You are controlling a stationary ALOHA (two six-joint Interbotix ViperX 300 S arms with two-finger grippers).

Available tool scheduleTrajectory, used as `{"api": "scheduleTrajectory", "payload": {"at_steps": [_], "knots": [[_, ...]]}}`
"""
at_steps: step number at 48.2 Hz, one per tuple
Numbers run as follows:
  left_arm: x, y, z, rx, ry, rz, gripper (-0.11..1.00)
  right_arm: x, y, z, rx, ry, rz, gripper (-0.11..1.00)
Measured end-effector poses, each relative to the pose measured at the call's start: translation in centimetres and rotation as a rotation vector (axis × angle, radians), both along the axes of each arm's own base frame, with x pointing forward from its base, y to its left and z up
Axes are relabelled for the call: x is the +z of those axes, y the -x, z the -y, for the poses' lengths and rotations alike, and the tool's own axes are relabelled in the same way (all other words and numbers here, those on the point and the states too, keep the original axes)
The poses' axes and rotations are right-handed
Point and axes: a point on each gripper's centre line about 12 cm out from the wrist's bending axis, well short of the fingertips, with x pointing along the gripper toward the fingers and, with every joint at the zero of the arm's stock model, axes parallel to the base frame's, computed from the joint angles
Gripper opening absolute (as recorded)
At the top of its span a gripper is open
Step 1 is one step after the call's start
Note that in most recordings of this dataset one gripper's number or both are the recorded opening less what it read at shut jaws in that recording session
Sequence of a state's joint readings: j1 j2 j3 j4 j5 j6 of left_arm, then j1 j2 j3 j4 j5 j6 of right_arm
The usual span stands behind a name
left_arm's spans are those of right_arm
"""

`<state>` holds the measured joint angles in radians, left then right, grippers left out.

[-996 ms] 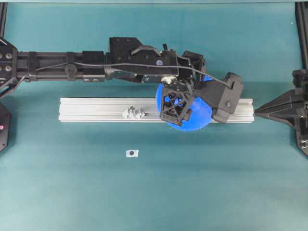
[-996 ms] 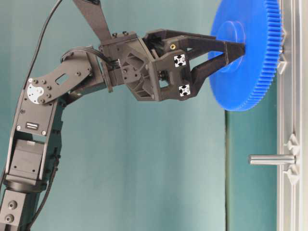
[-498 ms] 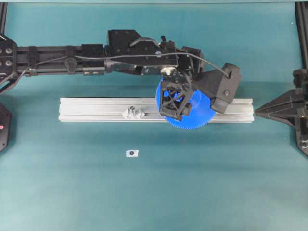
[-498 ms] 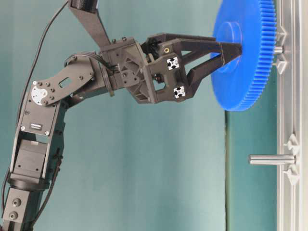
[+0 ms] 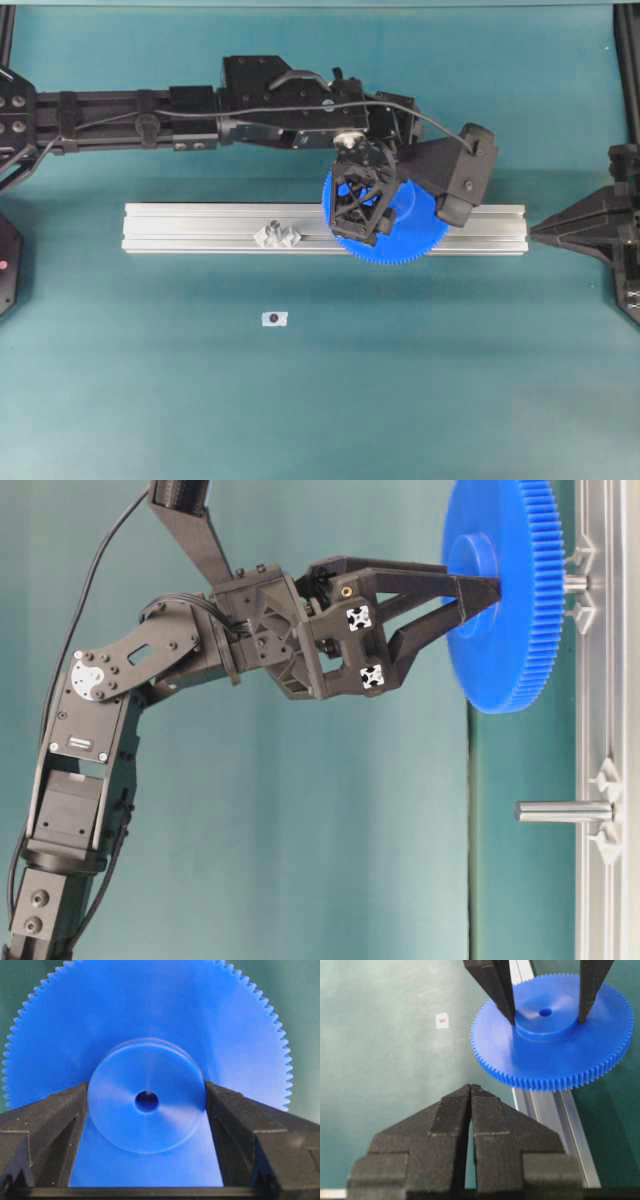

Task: Insert the large gear onto the shaft.
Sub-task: 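Align the gear's center hole above the right metal shaft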

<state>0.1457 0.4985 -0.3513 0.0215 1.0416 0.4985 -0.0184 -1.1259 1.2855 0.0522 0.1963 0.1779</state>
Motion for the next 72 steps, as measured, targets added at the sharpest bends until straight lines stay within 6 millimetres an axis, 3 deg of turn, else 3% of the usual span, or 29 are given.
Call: {"api": "scheduleTrajectory", "payload": {"at_steps": [50, 56, 72], "knots": [[0.32, -0.49, 0.01, 0.007, 0.0, 0.023, 0.79, 0.05, -0.01, 0.0, 0.0, -0.001, 0.0, 0.06], [0.4, -0.46, -0.07, 0.02, 0.005, 0.026, 0.92, -0.02, 0.01, 0.0, -0.003, -0.007, -0.001, 0.06], [0.88, -0.46, -0.15, 0.049, 0.017, 0.019, 0.89, -0.04, -0.01, -0.03, -0.009, -0.027, -0.003, 0.06]]}}
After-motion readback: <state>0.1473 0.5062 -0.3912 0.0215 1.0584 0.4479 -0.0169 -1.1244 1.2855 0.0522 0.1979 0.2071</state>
